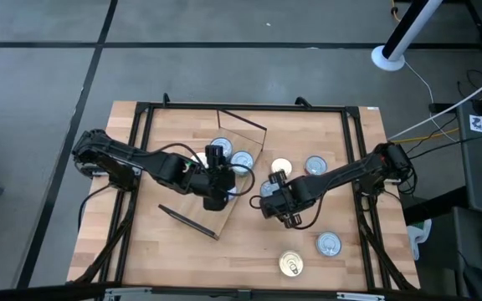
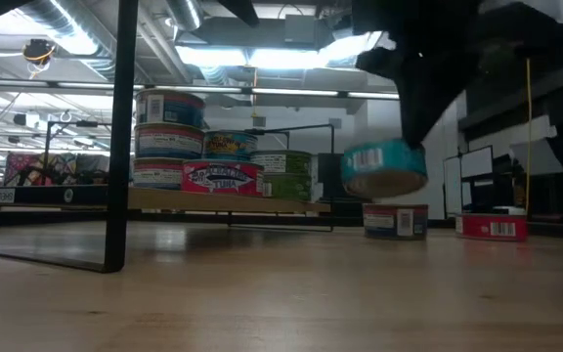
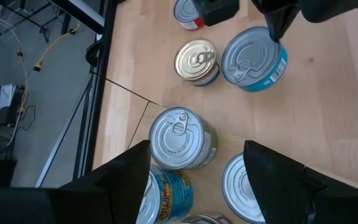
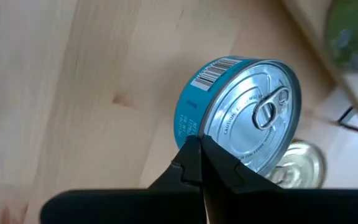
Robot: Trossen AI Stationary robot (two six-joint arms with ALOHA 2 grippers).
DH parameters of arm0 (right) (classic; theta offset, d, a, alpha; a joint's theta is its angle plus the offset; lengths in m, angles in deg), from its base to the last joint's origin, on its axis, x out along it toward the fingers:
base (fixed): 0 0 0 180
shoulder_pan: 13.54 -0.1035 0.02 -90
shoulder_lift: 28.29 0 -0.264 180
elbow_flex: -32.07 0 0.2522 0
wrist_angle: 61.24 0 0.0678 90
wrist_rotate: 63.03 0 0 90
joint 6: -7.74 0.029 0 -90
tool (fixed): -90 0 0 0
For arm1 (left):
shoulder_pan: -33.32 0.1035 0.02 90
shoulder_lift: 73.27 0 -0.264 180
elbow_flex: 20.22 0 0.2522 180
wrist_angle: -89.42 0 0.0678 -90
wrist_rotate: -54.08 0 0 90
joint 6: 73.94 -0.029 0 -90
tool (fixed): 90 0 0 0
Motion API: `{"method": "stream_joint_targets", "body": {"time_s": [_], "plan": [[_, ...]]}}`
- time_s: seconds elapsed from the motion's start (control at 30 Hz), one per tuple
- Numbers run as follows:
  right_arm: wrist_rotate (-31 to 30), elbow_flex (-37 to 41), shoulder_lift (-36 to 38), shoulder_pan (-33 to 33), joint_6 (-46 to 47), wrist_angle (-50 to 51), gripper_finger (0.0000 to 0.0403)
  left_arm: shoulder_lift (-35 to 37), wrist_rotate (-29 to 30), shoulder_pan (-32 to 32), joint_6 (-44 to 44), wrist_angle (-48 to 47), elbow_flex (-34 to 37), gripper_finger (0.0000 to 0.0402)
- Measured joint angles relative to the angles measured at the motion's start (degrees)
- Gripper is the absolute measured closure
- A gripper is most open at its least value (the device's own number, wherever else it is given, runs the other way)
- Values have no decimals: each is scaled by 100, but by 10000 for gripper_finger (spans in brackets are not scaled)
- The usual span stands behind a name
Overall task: Stack canned seafood by type on shelf
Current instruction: Stack the light blue tuna can on top of the light blue tuna can on the shelf
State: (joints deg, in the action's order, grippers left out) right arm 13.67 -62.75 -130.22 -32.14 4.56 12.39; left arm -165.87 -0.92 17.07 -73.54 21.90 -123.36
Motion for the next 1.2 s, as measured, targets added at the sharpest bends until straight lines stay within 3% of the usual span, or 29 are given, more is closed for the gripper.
{"method": "stream_joint_targets", "body": {"time_s": [0.27, 0.67, 1.2], "plan": [[-148, -631, 9, 78, -354, 298, 403, 217, 7, 0, -43, -21, 0, 149], [-924, -1273, 9, 183, -1233, 284, 403, 903, 26, 0, -3, -87, 0, 149], [-1055, -1305, 9, 1029, -3075, -868, 403, 1316, 24, 0, 85, -136, 0, 149]]}}
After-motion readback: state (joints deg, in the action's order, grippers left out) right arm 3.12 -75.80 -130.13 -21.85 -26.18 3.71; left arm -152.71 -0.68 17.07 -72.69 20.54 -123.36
